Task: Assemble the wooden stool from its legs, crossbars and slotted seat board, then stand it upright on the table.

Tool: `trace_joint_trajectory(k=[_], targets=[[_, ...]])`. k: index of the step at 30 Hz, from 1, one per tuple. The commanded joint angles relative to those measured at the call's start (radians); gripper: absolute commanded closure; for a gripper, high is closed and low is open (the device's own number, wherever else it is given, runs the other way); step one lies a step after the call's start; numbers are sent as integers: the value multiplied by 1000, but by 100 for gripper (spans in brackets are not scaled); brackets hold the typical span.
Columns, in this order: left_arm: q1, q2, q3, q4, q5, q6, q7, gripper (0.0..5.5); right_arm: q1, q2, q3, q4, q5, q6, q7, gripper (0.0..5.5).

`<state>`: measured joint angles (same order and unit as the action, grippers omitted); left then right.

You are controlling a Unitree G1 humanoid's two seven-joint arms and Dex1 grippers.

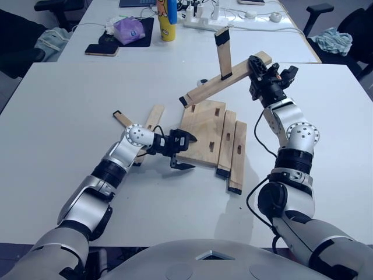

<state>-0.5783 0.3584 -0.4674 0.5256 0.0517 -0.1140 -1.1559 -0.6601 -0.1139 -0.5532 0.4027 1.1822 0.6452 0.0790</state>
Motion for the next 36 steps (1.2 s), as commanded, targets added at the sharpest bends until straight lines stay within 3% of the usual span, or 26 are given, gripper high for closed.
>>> trace_joint_trajectory(k=[1,13,19,27,36], targets=[[-15,18,-1,66,69,122,58,56,-6,11,9,-38,-13,4,-5,443],[50,20,34,-35,23,505,98,56,33,24,15,-97,-54,-7,-20,443],[120,11,78,-162,-5,698,207,56,94,18,59,-197,-139,-49,0,443],[178,1,126,-303,-37,804,328,56,234,8,176,-410,-304,-103,24,444],[244,-32,310,-489,-135,762,475,56,302,129,104,-590,-188,-80,-245,444]])
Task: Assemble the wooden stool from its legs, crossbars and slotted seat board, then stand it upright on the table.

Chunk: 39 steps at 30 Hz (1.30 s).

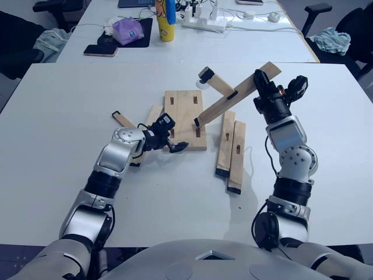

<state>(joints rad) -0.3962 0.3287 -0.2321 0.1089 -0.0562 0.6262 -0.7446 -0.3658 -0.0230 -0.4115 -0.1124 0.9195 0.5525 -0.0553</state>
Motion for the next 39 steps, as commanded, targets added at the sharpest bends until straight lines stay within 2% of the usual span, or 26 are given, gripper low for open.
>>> trace_joint_trajectory(k=[1,5,11,23,28,39], targets=[[83,-5,102,-123,-41,25,85,56,10,41,-44,-95,99,25,-137,444],[183,-7,186,-326,-83,87,166,56,29,28,-34,-164,143,82,-225,444],[286,12,199,-471,-111,175,215,56,56,9,-2,-204,132,115,-269,444],[257,-1,155,-464,-132,191,258,56,135,19,58,-230,43,84,-266,444],[243,1,145,-457,-144,200,254,56,191,34,118,-255,-41,44,-257,444],[227,-1,110,-419,-162,197,246,56,138,9,213,-223,-201,-44,-175,444]])
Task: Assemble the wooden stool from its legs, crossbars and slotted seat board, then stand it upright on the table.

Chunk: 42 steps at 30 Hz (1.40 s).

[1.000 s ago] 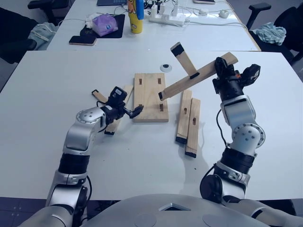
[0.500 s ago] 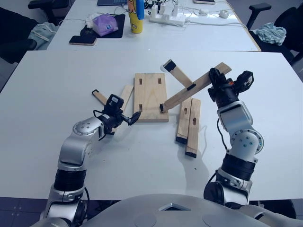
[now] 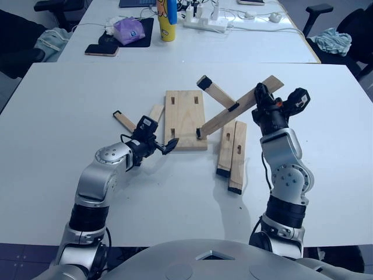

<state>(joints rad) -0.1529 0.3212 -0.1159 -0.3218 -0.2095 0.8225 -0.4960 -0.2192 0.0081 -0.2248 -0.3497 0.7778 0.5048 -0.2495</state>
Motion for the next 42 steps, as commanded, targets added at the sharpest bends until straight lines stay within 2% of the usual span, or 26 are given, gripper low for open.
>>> trace_joint_trajectory(k=[1,12,23,30,36,42], targets=[[-16,6,-8,13,-10,-1,0,56,-10,-24,28,16,-66,3,25,444],[-20,-9,-26,24,-19,-13,7,56,-26,20,98,62,-176,-70,67,444],[-21,-5,-43,29,-27,-10,14,56,-100,65,84,118,-213,-79,58,444],[-108,-4,-68,133,-1,-249,-63,56,-90,64,97,140,-211,-56,109,444],[-128,30,-57,362,54,-456,-102,142,-112,62,107,179,-218,-36,147,444],[-72,34,-58,472,47,-501,-156,237,-130,53,102,205,-227,-26,174,444]])
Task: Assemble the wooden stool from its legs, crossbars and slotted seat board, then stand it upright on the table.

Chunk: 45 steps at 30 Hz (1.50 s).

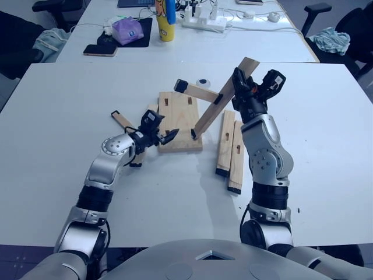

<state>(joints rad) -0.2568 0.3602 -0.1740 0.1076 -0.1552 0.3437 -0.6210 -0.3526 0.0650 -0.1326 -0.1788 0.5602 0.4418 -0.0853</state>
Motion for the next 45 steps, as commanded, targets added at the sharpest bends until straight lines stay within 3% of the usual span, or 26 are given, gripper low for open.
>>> trace_joint_trajectory(k=[1,12,23,35,45], targets=[[35,-10,-6,49,-5,-29,-36,253,3,-5,9,36,-10,38,13,444],[33,-35,-44,94,20,100,-10,405,-9,22,4,2,46,9,78,444],[29,-18,-64,52,18,191,-18,550,119,76,66,-160,18,-69,86,445],[16,29,-123,-8,8,263,-107,550,234,147,111,-144,-84,-280,-42,445],[28,43,-130,-17,7,284,-125,550,190,169,162,-149,17,-329,-114,445]])
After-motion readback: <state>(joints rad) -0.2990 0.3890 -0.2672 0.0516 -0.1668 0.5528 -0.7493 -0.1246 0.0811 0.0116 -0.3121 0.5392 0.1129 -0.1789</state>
